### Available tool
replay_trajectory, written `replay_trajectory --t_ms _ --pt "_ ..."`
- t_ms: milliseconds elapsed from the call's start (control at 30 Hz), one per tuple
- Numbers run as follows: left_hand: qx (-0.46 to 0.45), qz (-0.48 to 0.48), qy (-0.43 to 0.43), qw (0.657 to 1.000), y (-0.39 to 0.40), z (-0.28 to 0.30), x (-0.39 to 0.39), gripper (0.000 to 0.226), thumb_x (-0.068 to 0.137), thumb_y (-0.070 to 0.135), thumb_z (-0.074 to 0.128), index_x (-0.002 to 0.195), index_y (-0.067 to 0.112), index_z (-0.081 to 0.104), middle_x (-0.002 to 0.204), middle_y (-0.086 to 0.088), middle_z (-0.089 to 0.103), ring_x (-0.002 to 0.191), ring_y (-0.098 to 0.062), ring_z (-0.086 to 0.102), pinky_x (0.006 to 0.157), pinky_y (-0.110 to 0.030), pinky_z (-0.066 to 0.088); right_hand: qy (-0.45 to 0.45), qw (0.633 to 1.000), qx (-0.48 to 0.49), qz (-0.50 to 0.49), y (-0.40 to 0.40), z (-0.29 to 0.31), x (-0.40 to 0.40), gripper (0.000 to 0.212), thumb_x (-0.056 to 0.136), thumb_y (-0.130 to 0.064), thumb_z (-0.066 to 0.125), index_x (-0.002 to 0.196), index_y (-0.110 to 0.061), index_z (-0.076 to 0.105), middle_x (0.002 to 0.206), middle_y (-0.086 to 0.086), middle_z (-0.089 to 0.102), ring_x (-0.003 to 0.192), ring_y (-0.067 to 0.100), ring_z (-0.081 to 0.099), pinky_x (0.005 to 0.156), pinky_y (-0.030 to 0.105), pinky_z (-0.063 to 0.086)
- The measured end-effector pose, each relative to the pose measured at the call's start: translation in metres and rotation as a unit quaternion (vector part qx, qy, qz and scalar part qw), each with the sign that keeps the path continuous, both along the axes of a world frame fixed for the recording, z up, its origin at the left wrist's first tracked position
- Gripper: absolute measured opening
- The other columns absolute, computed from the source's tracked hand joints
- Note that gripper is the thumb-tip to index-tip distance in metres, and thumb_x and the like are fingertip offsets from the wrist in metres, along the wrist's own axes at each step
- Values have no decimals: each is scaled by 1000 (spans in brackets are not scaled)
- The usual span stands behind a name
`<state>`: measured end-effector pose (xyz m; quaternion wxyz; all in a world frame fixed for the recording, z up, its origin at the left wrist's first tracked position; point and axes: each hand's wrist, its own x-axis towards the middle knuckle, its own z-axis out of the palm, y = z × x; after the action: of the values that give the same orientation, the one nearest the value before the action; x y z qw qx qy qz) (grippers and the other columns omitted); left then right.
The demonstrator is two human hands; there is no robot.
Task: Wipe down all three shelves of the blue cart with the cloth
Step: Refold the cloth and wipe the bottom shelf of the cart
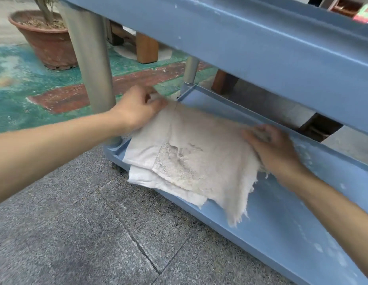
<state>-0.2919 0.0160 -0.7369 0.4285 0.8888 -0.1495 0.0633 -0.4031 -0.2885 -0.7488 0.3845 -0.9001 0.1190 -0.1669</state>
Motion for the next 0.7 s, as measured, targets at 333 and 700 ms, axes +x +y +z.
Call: replay_trajectory --t_ms 333,700 --pt "151 17 156 976 0 -74 20 60 98 37 48 147 6 28 149 -17 30 134 -37 38 107 -45 36 -43 888 -341 305 35 -103 23 37 100 -22 57 136 -17 61 153 10 47 137 29 49 110 46 43" --pt "-90 22 308 947 0 -86 40 101 51 101 25 141 58 40 157 8 39 143 -23 38 115 -42 24 -3 703 -364 611 91 -117 97 65 100 -49 53 159 -37 31 171 -17 13 159 10 8 125 42 16"
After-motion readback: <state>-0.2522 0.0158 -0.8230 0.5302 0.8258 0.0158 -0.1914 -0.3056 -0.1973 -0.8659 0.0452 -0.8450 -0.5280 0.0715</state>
